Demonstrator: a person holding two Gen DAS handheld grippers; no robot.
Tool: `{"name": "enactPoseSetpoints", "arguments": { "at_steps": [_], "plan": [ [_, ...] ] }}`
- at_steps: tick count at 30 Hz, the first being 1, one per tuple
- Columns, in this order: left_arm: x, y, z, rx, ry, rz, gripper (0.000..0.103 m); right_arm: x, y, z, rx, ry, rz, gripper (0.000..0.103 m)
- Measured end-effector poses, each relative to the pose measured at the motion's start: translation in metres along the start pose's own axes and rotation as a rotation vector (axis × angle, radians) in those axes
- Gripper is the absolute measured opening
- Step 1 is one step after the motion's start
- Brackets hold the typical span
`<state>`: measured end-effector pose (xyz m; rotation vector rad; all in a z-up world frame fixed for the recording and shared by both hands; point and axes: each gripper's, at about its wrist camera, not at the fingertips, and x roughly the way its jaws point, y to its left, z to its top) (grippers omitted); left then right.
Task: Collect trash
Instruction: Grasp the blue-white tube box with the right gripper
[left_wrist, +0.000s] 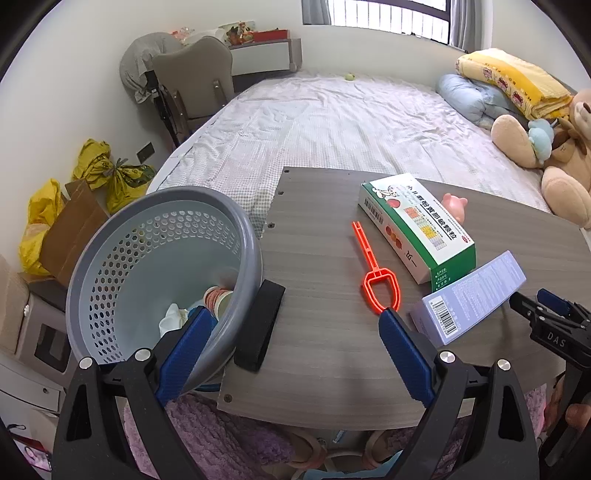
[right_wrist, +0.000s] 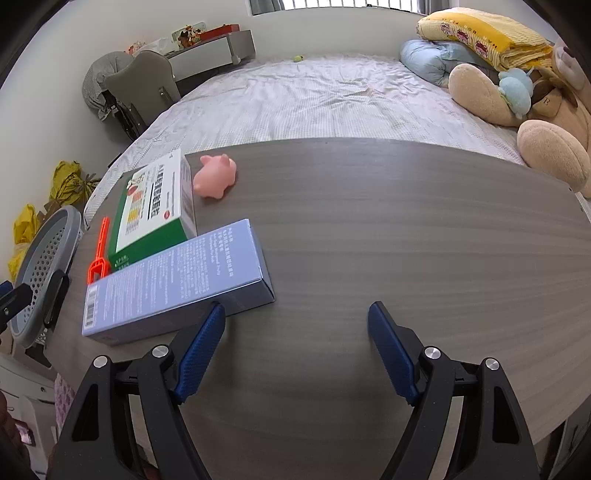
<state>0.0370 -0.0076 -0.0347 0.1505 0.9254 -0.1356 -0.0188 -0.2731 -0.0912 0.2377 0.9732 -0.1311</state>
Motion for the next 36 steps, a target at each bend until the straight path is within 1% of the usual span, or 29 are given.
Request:
{"name": "enactPoseSetpoints", "arguments": {
  "at_steps": [7, 12, 17, 20, 23, 26, 29, 30, 33, 36],
  "plan": [
    [-0.001, 0.000, 0.002, -0.001, -0.003, -0.006, 0.090, 0.000, 0.003, 0.017, -0.013, -0.035, -0.008, 0.076],
    [-0.005, 0.004, 0.005, -0.013, -0.022, -0.012, 0.090, -0.014, 0.010, 0.014, -0.004, -0.036, 0.006, 0.076],
    [-0.006, 0.013, 0.006, -0.023, -0.040, -0.010, 0.090, -0.030, 0.046, 0.006, -0.047, -0.040, 0.064, 0.076],
    [-0.006, 0.022, 0.005, -0.034, -0.047, -0.016, 0.090, -0.031, 0.070, 0.002, -0.088, -0.030, 0.093, 0.076],
    [-0.005, 0.032, 0.004, -0.044, -0.052, -0.021, 0.090, -0.026, 0.098, -0.003, -0.143, -0.011, 0.087, 0.076],
    [-0.005, 0.039, 0.002, -0.049, -0.054, -0.027, 0.090, -0.018, 0.116, -0.008, -0.158, 0.012, 0.081, 0.076],
    [-0.005, 0.043, 0.001, -0.047, -0.056, -0.031, 0.090, -0.009, 0.127, -0.012, -0.169, 0.028, 0.043, 0.076],
    [-0.004, 0.045, 0.000, -0.047, -0.057, -0.033, 0.090, -0.006, 0.129, -0.013, -0.172, 0.029, 0.021, 0.076],
    [-0.004, 0.046, 0.000, -0.051, -0.056, -0.040, 0.090, -0.004, 0.127, -0.013, -0.155, 0.034, 0.008, 0.076],
    [-0.005, 0.043, 0.000, -0.052, -0.057, -0.048, 0.090, -0.006, 0.116, -0.012, -0.121, 0.023, -0.007, 0.076]
  ]
}}
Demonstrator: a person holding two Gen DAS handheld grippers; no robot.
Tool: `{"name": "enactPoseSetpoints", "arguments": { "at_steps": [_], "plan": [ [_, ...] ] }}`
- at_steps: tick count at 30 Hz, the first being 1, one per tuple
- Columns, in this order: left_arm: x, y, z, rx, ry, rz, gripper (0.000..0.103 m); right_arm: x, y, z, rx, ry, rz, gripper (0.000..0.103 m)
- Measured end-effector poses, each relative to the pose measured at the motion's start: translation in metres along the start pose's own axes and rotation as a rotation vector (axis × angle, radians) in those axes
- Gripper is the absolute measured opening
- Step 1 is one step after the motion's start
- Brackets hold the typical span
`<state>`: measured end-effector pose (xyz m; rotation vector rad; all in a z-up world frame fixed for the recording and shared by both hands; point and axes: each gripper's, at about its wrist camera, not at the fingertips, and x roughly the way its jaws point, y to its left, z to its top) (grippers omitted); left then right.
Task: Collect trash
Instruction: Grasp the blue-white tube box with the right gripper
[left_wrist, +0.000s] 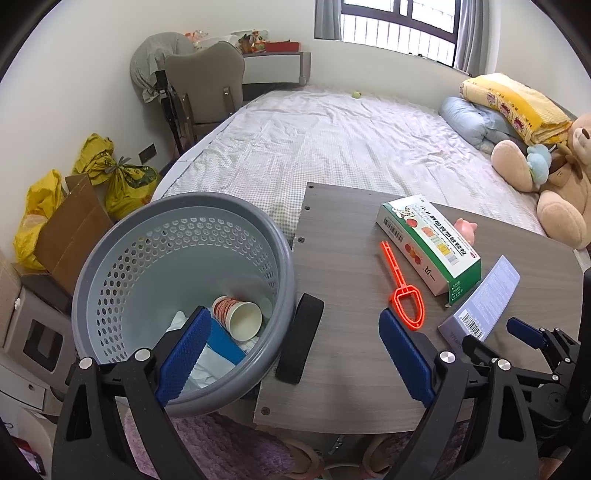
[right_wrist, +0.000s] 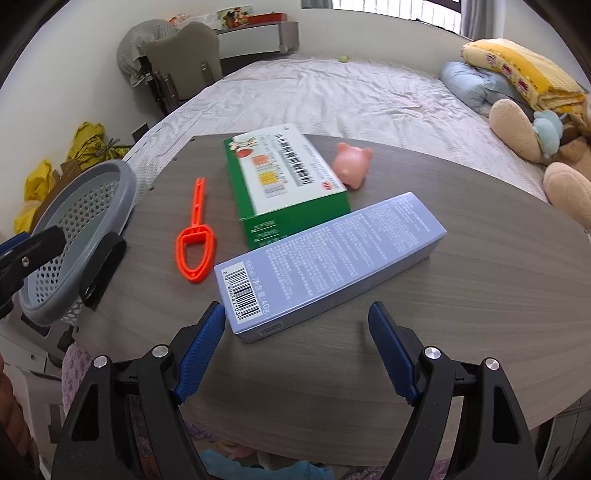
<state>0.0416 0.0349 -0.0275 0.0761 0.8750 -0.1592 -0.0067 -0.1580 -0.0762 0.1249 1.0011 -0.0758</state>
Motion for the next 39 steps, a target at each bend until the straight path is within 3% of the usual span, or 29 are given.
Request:
{"name": "enactPoseSetpoints", "arguments": {
  "at_steps": [20, 26, 31, 39],
  "plan": [
    [0.000, -0.041, 0.002, 0.052, 0.007, -0.031, 0.090, -0.024, -0.118, -0.013, 0.206, -0.049, -0.139, 0.076],
    [0.003, -0.042, 0.001, 0.052, 0.013, -0.031, 0.090, -0.038, -0.123, -0.004, 0.240, -0.081, -0.078, 0.076],
    [0.003, -0.042, 0.001, 0.048, 0.011, -0.029, 0.090, -0.025, -0.114, 0.021, 0.241, -0.099, -0.055, 0.076],
    [0.000, -0.039, -0.001, 0.016, 0.017, -0.026, 0.090, 0.019, -0.114, 0.047, 0.302, -0.008, -0.080, 0.076]
  ]
}}
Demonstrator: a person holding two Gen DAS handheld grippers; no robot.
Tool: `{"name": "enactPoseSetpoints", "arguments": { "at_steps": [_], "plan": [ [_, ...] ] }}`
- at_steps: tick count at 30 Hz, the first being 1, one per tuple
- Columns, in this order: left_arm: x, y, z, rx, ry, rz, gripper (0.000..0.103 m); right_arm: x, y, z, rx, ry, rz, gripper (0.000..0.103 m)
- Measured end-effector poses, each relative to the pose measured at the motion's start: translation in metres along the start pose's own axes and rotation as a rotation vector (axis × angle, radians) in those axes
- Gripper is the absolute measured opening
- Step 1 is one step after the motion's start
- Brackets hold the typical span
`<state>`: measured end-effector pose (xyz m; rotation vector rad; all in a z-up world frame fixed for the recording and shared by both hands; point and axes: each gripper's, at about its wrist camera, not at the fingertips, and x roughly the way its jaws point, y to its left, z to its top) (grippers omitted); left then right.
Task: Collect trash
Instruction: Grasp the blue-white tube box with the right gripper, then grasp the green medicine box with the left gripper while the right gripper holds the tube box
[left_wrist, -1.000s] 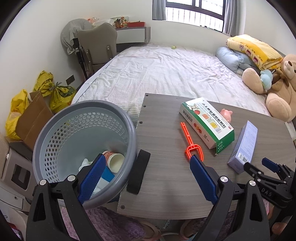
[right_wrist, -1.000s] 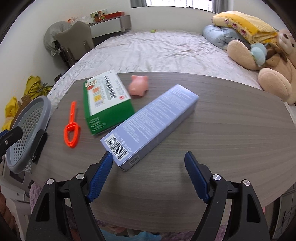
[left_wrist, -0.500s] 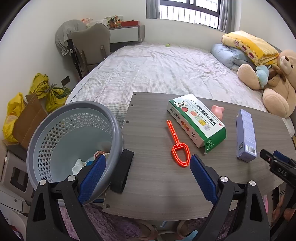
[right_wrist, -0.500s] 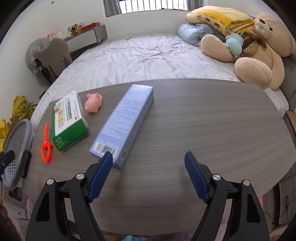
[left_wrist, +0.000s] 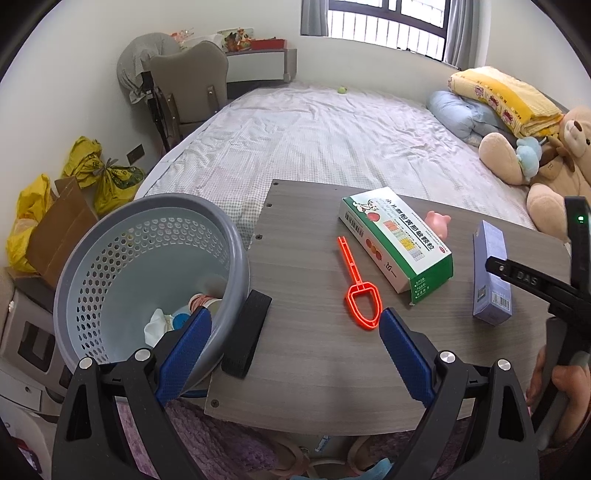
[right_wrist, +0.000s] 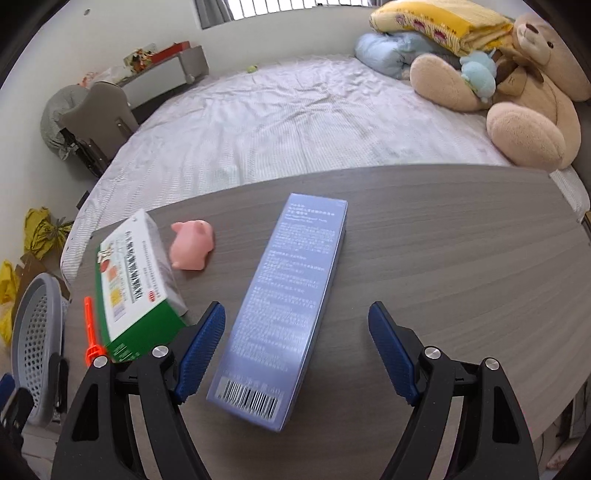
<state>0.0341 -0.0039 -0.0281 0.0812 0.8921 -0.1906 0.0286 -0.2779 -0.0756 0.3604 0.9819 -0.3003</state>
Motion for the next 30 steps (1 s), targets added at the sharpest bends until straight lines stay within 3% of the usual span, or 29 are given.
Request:
{"name": "enactPoseSetpoints", "arguments": {
  "at_steps": [10, 13, 15, 30],
  "plan": [
    [0.004, -0.018, 0.000, 0.026, 0.027, -0.001, 0.090, 0.017, -0.010, -0.003, 0.003, 0.021, 0.007, 0.075],
    [0.009, -0.031, 0.002, 0.037, 0.040, -0.003, 0.090, 0.014, -0.012, -0.004, -0.029, 0.007, 0.006, 0.048],
    [0.012, -0.039, 0.003, 0.048, 0.048, -0.002, 0.090, 0.013, -0.015, -0.004, -0.041, 0.003, 0.043, 0.046],
    [0.065, -0.109, 0.048, 0.025, 0.108, -0.044, 0.091, -0.036, -0.058, -0.014, -0.040, -0.102, 0.173, 0.044]
  ]
}}
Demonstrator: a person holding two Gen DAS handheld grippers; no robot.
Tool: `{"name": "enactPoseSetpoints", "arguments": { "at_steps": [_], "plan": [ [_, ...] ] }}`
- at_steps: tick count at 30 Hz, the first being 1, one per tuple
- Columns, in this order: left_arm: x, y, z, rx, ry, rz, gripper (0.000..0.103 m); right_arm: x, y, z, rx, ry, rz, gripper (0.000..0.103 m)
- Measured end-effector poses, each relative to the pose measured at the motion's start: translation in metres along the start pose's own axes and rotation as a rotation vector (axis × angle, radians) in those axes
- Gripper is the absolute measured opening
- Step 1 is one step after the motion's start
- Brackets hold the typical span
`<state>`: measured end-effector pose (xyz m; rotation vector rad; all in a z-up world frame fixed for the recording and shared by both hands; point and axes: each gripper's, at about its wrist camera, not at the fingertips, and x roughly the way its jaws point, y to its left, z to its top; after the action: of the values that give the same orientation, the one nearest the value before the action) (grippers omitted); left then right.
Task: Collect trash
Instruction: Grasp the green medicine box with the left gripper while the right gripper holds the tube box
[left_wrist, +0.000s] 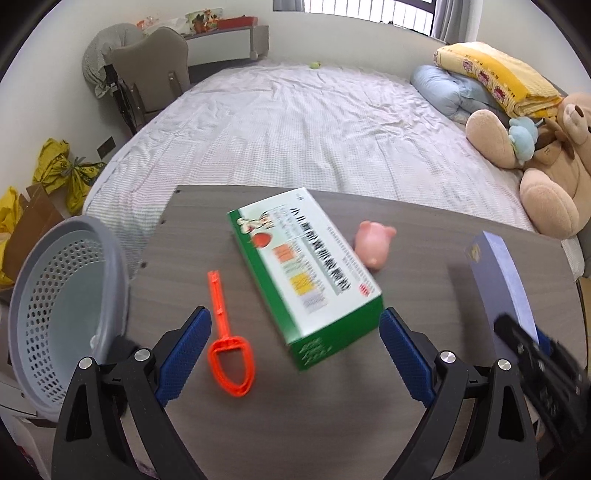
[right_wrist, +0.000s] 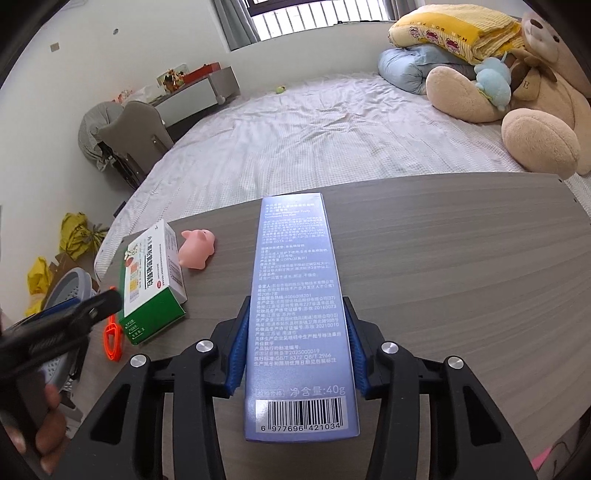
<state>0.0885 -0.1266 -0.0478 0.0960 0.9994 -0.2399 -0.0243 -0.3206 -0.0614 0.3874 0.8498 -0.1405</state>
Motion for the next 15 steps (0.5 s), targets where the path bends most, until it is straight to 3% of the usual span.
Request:
{"name": "enactPoseSetpoints", "arguments": {
  "at_steps": [7, 15],
  "plan": [
    [0.035, -0.012, 0.018, -0.048, 0.071, 0.019, 0.091, -0.007, -0.020, 0.000, 0.036, -0.010, 0.033, 0.044],
    [0.052, -0.014, 0.024, -0.048, 0.068, 0.078, 0.095, -0.004, -0.027, -0.002, 0.049, -0.006, 0.067, 0.044]
  ]
}}
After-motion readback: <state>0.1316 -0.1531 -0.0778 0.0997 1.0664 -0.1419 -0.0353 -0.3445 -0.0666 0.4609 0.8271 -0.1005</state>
